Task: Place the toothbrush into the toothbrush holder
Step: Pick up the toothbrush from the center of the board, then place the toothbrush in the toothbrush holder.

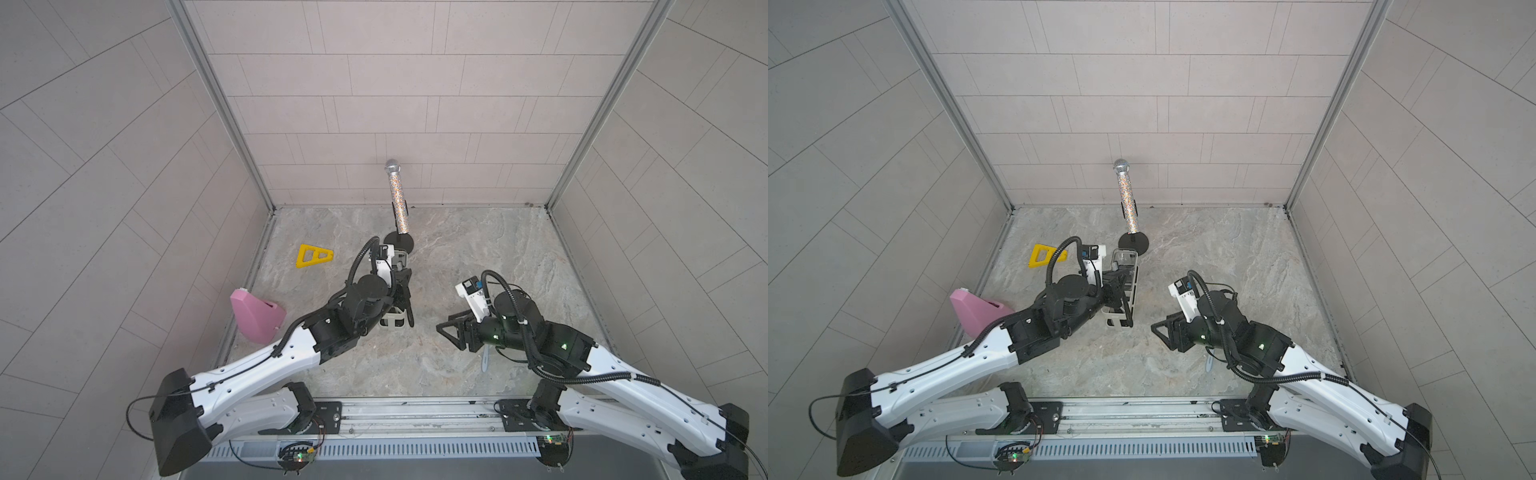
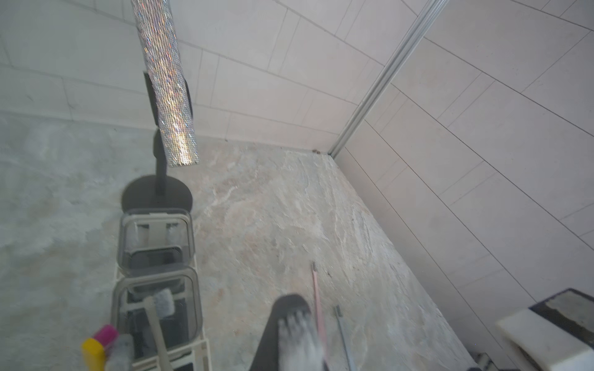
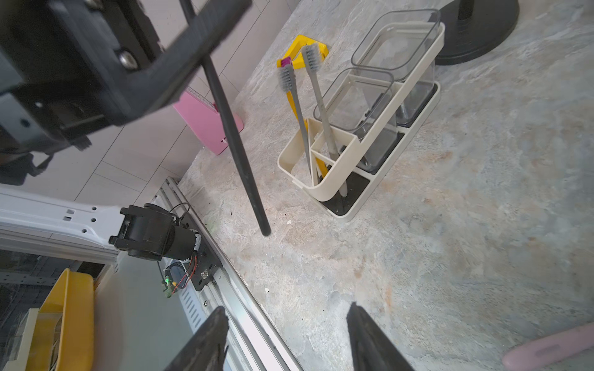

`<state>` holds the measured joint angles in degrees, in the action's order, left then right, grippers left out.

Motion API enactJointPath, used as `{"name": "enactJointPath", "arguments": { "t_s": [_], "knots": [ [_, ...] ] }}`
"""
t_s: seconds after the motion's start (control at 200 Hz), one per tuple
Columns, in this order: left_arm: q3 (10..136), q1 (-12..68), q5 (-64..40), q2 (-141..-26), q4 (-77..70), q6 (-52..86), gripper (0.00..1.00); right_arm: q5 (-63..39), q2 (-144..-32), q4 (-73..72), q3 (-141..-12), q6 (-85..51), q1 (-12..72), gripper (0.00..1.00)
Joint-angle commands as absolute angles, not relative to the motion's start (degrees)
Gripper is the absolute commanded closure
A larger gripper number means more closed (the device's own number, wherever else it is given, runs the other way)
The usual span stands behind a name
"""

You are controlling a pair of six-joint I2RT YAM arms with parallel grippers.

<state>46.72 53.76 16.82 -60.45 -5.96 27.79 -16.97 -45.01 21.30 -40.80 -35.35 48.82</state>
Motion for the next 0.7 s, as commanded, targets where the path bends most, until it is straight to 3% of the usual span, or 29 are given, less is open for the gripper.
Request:
{"name": "enactJointPath", "arguments": {
  "t_s": [0.0,0.305,0.696],
  "knots": [
    [43.8,53.8,25.0,-59.5,-18.0,13.5,1.0,-14.9,-45.2,22.3,-39.9,-34.6,48.9,0.38],
    [36.7,53.8,32.1,-64.3,-38.1,6.0,1.0,-14.3,-47.0,21.8,-39.7,-34.1,48.9,0.38],
    [34.6,53.3,35.0,-71.3,-49.1,4.0,1.0,-14.4,-48.7,20.9,-39.4,-33.8,48.9,0.38]
  ]
}}
